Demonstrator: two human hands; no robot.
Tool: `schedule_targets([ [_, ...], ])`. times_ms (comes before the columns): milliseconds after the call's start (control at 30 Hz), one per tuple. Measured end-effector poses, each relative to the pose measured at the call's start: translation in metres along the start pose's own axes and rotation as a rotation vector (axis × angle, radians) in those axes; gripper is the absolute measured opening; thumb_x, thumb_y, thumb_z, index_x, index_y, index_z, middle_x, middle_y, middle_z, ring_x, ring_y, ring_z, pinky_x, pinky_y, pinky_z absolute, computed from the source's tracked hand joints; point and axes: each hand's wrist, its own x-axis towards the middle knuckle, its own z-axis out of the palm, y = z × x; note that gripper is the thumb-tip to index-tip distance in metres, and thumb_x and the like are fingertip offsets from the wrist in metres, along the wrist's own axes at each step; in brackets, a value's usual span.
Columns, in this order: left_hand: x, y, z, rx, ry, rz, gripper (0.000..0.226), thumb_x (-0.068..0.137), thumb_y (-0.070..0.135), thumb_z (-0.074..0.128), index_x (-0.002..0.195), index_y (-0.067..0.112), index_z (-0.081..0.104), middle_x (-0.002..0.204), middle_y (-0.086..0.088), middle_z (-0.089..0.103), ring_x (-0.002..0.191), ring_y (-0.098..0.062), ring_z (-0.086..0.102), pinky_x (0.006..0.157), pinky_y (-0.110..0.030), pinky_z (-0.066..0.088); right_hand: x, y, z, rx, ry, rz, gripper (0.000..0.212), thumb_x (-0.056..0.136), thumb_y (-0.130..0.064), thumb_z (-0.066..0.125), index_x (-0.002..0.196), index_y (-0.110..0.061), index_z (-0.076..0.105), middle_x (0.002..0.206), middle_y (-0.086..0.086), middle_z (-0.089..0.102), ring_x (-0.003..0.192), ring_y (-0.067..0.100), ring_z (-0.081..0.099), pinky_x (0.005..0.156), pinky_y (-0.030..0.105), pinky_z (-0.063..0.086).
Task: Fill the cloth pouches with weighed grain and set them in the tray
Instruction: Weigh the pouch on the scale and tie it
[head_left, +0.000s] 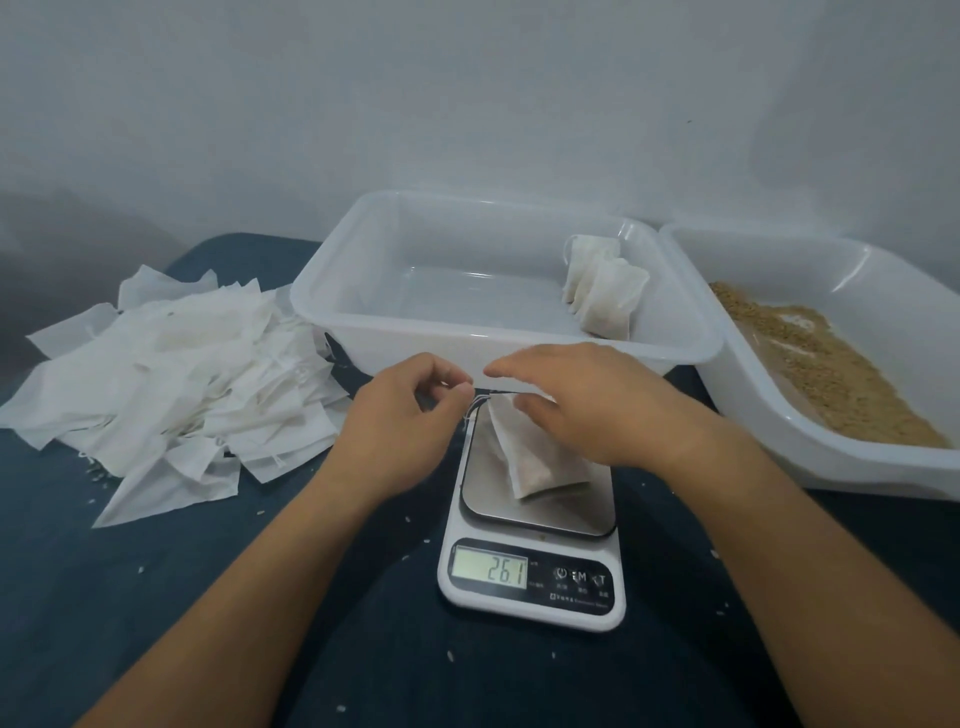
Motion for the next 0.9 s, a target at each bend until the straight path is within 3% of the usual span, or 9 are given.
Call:
schedule_targets([
  [133,-0.002,0.001,0.000,0.000,-0.006,0.013,0.007,0.096,0.037,0.065,0.089,0.038,0.068,0.082,0.030,0.065,0.065,0.001,0.060,0.063,-0.028,0.051,0.003,0.000,0.006,-0.054,0.008,0.011,0.042,0.108,-0.035,0.044,0.150,-0.042,0.045,0.140,-0.014,0.058,0.124,0.016,0.056,0.098,0.037,0.047],
  [267,-0.002,0.002,0.000,0.024,-0.008,0.025,0.008,0.095,0.037,0.066,0.088,0.039,0.068,0.084,0.031,0.064,0.073,0.003,0.060,0.067,-0.025,0.048,0.005,0.004,0.011,-0.087,-0.012,0.013,0.034,0.105,-0.038,0.047,0.138,-0.039,0.057,0.119,-0.010,0.062,0.113,0.019,0.059,0.084,0.036,0.048],
  [367,-0.003,0.004,0.000,0.044,-0.014,0.016,0.009,0.096,0.040,0.063,0.088,0.040,0.067,0.085,0.029,0.064,0.075,0.002,0.060,0.069,-0.025,0.051,0.005,0.008,0.013,-0.095,0.001,0.046,0.035,0.106,-0.047,0.042,0.137,-0.039,0.056,0.123,-0.008,0.067,0.114,0.020,0.061,0.081,0.036,0.046],
  [467,-0.005,0.007,0.001,0.057,-0.010,0.015,0.017,0.099,0.047,0.058,0.087,0.037,0.067,0.079,0.020,0.066,0.072,-0.001,0.062,0.069,-0.026,0.050,0.006,0.006,0.017,-0.031,0.039,0.028,0.026,0.104,-0.049,0.044,0.121,-0.039,0.062,0.114,-0.010,0.071,0.102,0.017,0.062,0.073,0.034,0.044],
  [633,-0.007,0.011,0.001,0.115,-0.031,0.034,0.032,0.100,0.054,0.046,0.092,0.032,0.068,0.084,0.015,0.068,0.078,-0.002,0.062,0.073,-0.030,0.052,0.006,0.004,0.019,0.009,0.023,0.032,0.020,0.103,-0.047,0.048,0.111,-0.034,0.061,0.102,-0.011,0.067,0.086,0.013,0.050,0.070,0.033,0.038],
  [767,-0.012,0.016,-0.004,0.044,-0.094,0.126,0.055,0.095,0.071,0.034,0.097,0.030,0.071,0.094,0.011,0.071,0.093,-0.004,0.062,0.082,-0.031,0.053,0.000,0.001,0.007,0.064,0.067,-0.023,0.012,0.104,-0.048,0.049,0.101,-0.037,0.055,0.077,-0.019,0.050,0.077,0.007,0.048,0.066,0.032,0.037],
  [900,-0.019,0.024,-0.005,-0.184,-0.274,0.219,0.031,0.093,0.062,0.055,0.113,0.041,0.067,0.108,0.016,0.072,0.103,-0.007,0.068,0.085,-0.021,0.054,-0.011,0.000,-0.014,0.170,0.189,-0.066,0.010,0.103,-0.043,0.053,0.099,-0.035,0.057,0.060,-0.021,0.051,0.066,-0.005,0.050,0.057,0.023,0.032],
])
